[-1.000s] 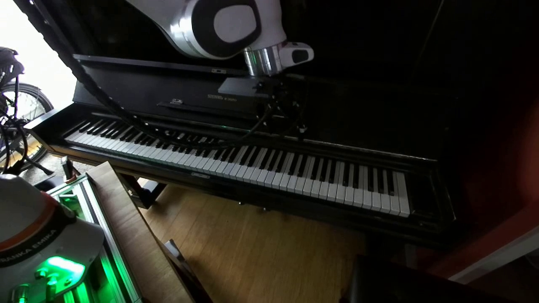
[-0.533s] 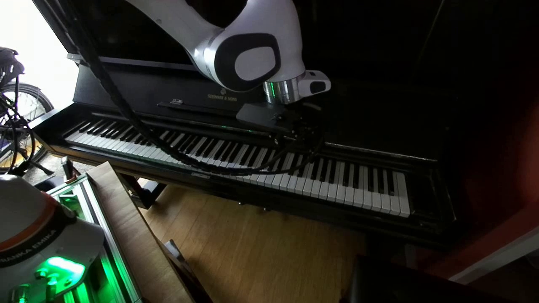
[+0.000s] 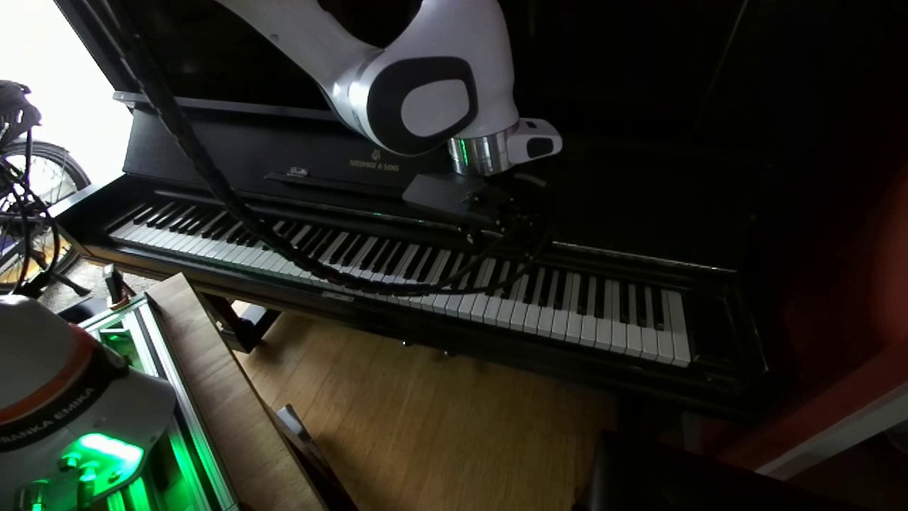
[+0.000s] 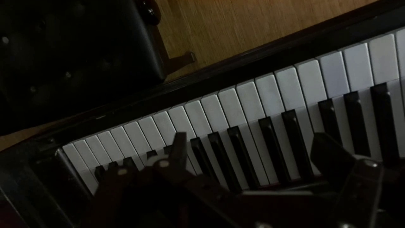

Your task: Push the right most c sharp key on the piano

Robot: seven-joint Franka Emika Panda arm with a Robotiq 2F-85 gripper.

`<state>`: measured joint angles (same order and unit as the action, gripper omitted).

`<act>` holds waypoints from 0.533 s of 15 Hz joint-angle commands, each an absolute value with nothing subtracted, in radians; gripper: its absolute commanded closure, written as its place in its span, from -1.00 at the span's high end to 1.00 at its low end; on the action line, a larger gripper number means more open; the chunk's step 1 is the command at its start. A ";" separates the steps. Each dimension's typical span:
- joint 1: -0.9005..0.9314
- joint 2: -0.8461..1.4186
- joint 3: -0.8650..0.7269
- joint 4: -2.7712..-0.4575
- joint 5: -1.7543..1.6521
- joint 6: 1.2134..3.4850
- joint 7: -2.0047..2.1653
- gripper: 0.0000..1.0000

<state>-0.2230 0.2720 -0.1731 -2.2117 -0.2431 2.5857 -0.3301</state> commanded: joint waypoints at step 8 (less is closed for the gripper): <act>-0.291 0.500 -0.128 -2.001 -0.129 2.544 -0.388 0.02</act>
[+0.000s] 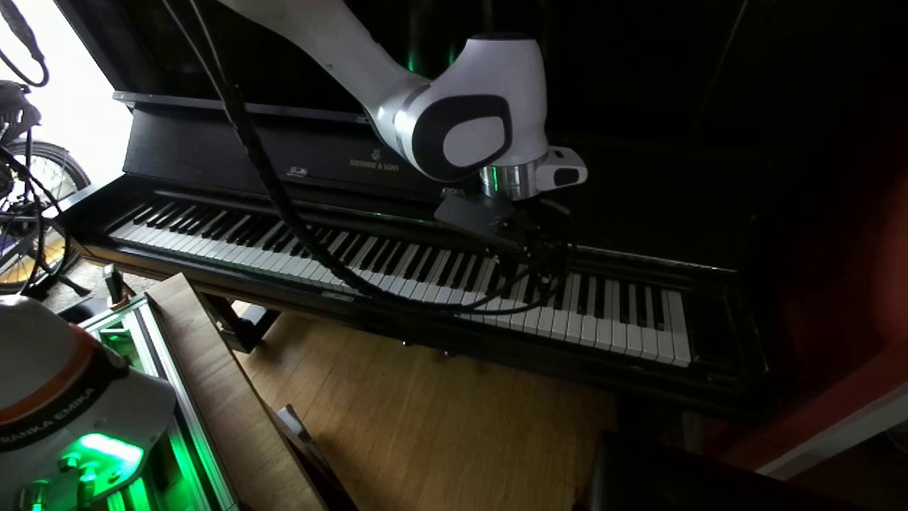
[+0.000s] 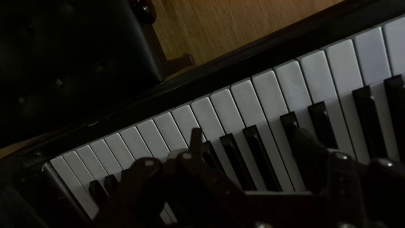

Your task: Push the right most c sharp key on the piano

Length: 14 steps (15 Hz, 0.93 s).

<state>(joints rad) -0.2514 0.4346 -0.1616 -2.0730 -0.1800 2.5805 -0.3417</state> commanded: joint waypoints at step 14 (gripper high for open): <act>-0.348 0.686 -0.086 -1.795 -0.055 2.555 -0.375 -1.00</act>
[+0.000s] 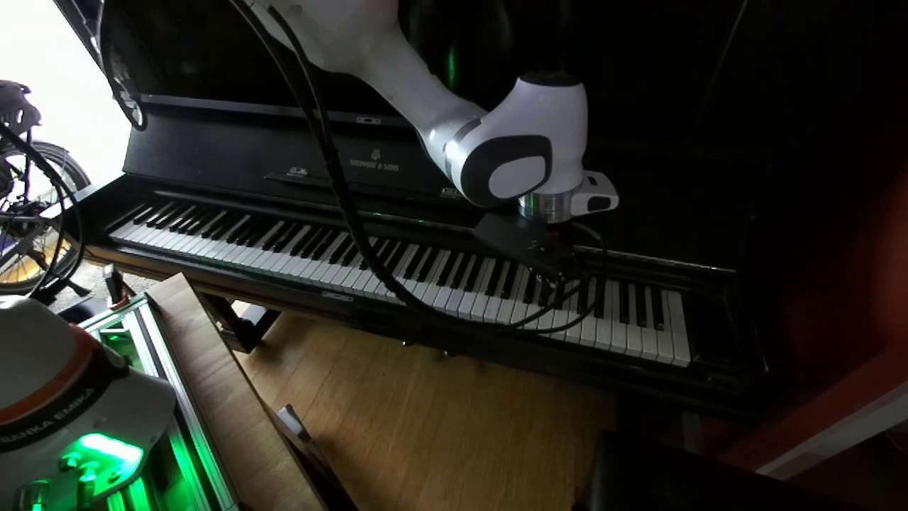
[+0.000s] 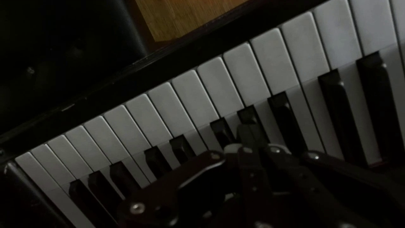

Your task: Push the right most c sharp key on the piano

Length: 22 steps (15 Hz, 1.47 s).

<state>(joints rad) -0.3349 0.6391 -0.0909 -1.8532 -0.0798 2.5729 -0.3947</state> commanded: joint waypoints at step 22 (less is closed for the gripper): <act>-0.344 0.788 -0.095 -1.690 -0.036 2.509 -0.267 -1.00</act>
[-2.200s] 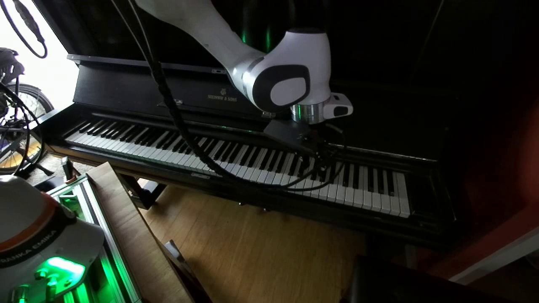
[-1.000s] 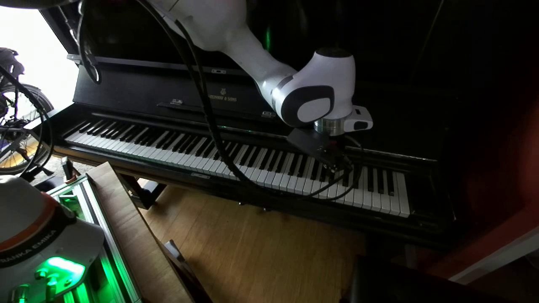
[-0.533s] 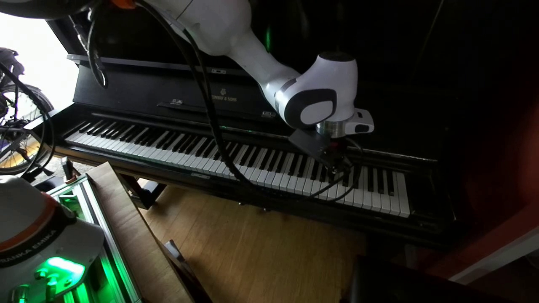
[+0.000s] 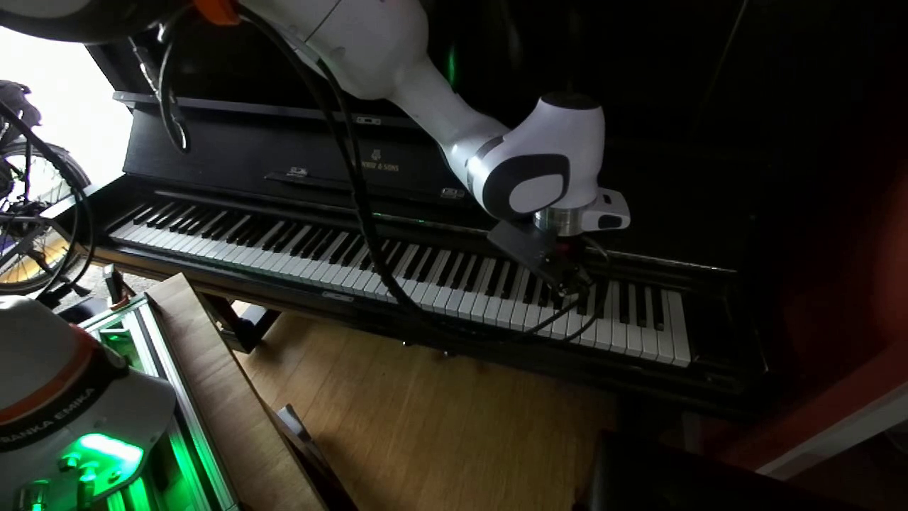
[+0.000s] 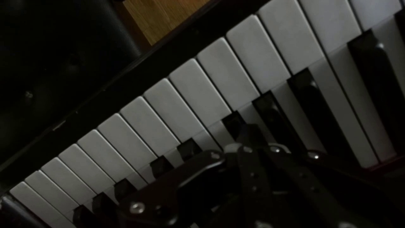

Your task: Push the right most c sharp key on the piano

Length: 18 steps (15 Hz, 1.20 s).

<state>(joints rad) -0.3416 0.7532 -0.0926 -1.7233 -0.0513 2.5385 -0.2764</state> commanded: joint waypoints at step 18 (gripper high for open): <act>-0.325 0.679 -0.111 -1.754 -0.058 2.511 -0.267 -0.20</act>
